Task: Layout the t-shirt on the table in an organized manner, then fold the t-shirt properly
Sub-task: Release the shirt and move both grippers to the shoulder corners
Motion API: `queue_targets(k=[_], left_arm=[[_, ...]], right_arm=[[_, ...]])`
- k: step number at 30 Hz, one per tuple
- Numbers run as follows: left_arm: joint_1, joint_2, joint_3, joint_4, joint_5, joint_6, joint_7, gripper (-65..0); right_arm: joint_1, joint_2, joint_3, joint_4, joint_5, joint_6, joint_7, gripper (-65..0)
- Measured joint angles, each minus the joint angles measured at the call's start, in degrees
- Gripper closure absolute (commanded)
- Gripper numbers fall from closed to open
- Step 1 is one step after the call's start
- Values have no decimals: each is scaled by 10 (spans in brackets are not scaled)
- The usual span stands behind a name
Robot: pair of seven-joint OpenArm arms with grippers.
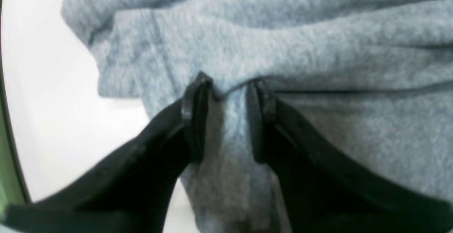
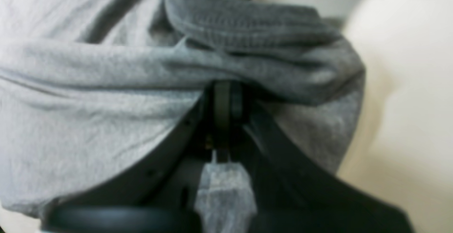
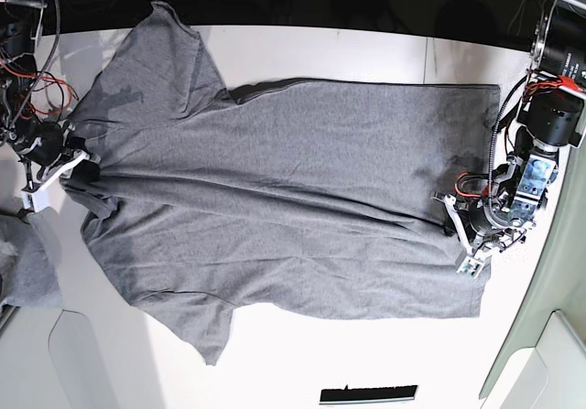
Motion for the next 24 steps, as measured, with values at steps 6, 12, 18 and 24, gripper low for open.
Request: queue_targets(k=[6,12,18,24], left_arm=[[-25,0,1,4,-18,-2,58,-209],[8,-57,4,112,-174,-63,148,-212],[78,-146,-34,218,-240,-97,163,-297],[165,-155,-134,242,-365,-160,223,-297]], right_arm=[[33,-1,0,-8,-15,-14,-8,0],[4,0,23,56,43,-15,-38,0],[-91,9,115,198,76,-12,-89,0],[-173,10,185,271,141,-9,-169,-104]])
